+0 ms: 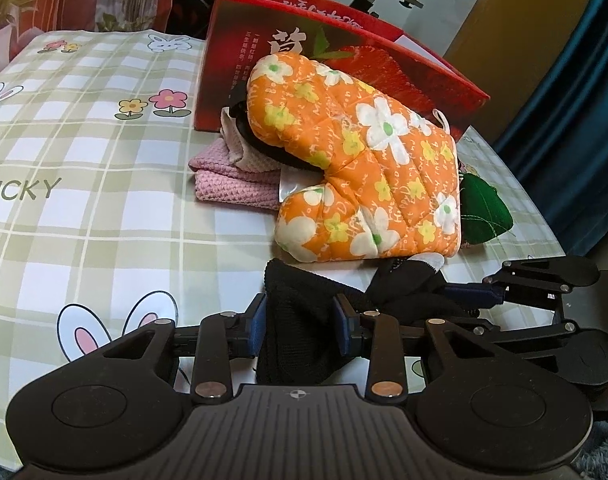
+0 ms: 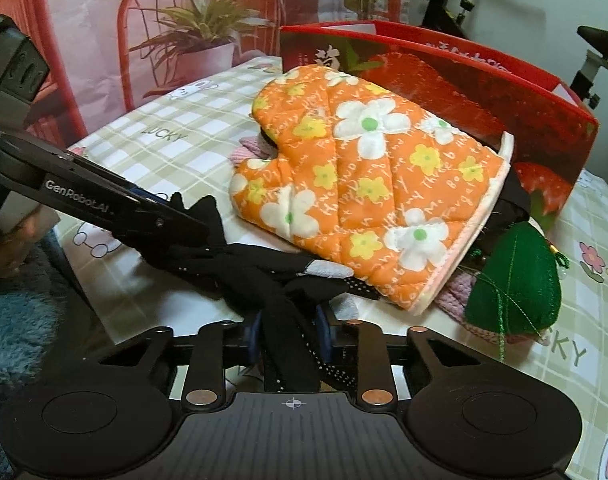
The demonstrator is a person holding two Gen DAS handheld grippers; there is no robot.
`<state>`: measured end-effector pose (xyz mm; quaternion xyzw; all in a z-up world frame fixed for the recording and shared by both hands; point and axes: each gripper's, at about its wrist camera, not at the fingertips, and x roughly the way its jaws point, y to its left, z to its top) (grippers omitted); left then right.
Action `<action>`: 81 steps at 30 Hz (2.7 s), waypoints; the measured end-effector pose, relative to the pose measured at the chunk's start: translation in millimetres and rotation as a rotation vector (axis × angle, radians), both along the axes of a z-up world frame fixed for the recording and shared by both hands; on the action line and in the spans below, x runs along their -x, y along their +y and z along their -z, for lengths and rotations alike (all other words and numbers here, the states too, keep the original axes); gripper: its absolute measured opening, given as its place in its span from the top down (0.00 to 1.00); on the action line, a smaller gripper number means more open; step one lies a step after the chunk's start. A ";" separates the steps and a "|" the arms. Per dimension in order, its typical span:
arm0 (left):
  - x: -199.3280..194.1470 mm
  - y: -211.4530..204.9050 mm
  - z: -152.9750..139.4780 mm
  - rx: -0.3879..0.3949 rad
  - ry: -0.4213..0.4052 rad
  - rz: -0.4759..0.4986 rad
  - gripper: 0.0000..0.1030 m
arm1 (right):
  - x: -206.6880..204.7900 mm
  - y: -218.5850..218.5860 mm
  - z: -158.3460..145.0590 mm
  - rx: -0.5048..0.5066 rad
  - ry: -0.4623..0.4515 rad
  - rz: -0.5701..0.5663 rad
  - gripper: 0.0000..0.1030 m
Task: Organize soft objects
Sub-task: 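Close both grippers on the black glove, then carry the black glove with both grippers over the red box, then open both grippers to drop the glove into the box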
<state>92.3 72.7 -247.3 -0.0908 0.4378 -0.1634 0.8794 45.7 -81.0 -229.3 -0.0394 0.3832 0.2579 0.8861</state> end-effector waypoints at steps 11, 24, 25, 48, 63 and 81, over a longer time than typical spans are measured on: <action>9.7 -2.1 -17.7 0.018 -0.090 0.010 0.84 | 6.9 -10.6 -20.4 -0.082 -0.079 0.005 0.87; 10.8 -10.6 -96.7 0.019 -0.358 0.025 0.85 | -2.5 -32.2 -88.8 -0.163 -0.309 0.066 0.87; 4.9 -12.7 -103.6 0.016 -0.371 0.026 0.85 | -7.6 -33.5 -93.9 -0.163 -0.318 0.072 0.87; -163.3 -42.6 -128.8 -0.040 -0.360 -0.040 0.85 | -197.7 -56.8 -117.6 -0.053 -0.323 0.214 0.87; -169.6 -42.9 -111.5 -0.109 -0.287 -0.035 0.56 | -205.3 -57.3 -84.8 -0.025 -0.241 0.300 0.78; -107.0 -22.2 -137.5 -0.095 -0.337 -0.052 0.43 | -130.6 -53.1 -97.1 -0.116 -0.338 0.349 0.67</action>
